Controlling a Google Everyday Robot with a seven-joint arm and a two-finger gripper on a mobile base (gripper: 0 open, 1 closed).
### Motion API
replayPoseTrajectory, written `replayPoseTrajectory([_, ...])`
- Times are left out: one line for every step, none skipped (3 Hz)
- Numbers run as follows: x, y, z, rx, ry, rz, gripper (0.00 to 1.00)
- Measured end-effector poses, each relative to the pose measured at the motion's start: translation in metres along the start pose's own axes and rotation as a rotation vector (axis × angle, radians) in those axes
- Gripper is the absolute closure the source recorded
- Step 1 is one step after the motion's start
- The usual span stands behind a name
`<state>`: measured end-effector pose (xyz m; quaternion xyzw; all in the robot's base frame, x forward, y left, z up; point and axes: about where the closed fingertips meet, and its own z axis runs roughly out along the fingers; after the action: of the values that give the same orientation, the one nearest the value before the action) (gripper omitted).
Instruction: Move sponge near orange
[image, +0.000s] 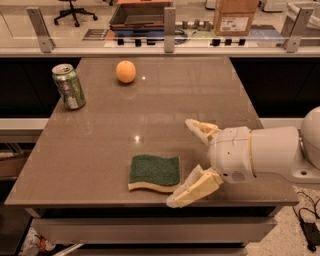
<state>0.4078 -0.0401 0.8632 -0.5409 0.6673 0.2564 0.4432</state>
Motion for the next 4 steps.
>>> replayPoseTrajectory([-0.004, 0.006, 0.022, -0.024, -0.014, -0.027, 0.0])
replayPoseTrajectory([-0.006, 0.012, 0.041, -0.05, 0.002, -0.045, 0.0])
replayPoseTrajectory([-0.005, 0.016, 0.058, -0.066, 0.06, -0.061, 0.0])
replayPoseTrajectory([0.0, 0.014, 0.069, -0.075, 0.091, -0.054, 0.0])
